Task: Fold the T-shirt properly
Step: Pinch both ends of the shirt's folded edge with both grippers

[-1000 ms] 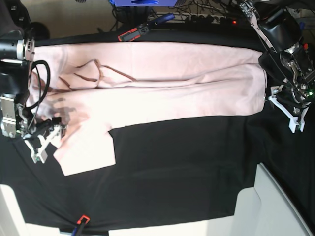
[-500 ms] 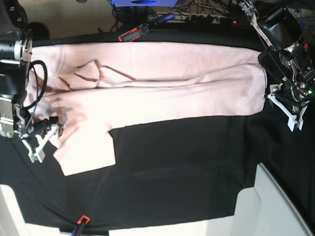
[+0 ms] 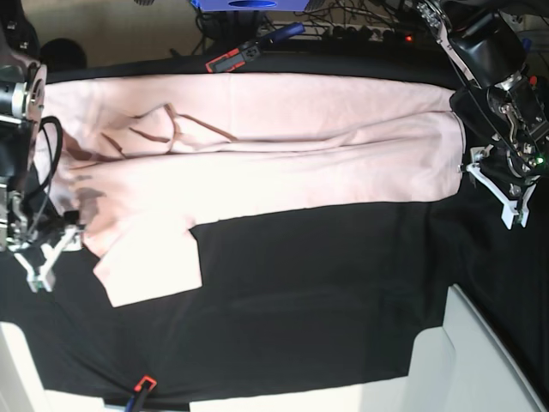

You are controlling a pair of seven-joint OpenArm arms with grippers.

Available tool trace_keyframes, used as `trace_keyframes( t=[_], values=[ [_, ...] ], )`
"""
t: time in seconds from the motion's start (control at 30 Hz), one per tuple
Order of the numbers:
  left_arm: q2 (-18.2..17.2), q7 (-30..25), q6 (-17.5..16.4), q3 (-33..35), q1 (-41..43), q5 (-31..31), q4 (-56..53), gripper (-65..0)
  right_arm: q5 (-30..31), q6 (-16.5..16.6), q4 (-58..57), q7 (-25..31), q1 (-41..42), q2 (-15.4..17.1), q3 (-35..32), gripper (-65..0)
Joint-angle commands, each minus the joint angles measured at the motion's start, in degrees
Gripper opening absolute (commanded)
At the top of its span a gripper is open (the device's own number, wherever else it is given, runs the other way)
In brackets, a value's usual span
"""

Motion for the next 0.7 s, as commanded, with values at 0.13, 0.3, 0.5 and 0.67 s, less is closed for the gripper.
trace_keyframes(
  t=[0.13,0.3,0.5,0.67],
  values=[
    [-1.11,-0.61,0.01,0.18,-0.72,-0.34,1.13,-36.1,0.15,0.04,-2.23,0.65,1.47,0.47,1.1,-20.7],
    [-1.11,-0.61,0.01,0.18,-0.72,-0.34,1.13,-36.1,0.15,0.48,-4.07,0.82,1.47,-1.02,1.18,-20.7],
    [-1.11,-0.61,0.01,0.09,-0.72,-0.34,0.95,-36.1,0.15,6.1,-4.07,0.29,1.47,-1.55,1.36,-28.6],
    [-0.84,-0.61,0.01,0.18,-0.81,-0.34,0.77,-36.1,0.15,6.37,-4.16,0.29,1.47,-1.55,1.45,-56.3]
  ],
)
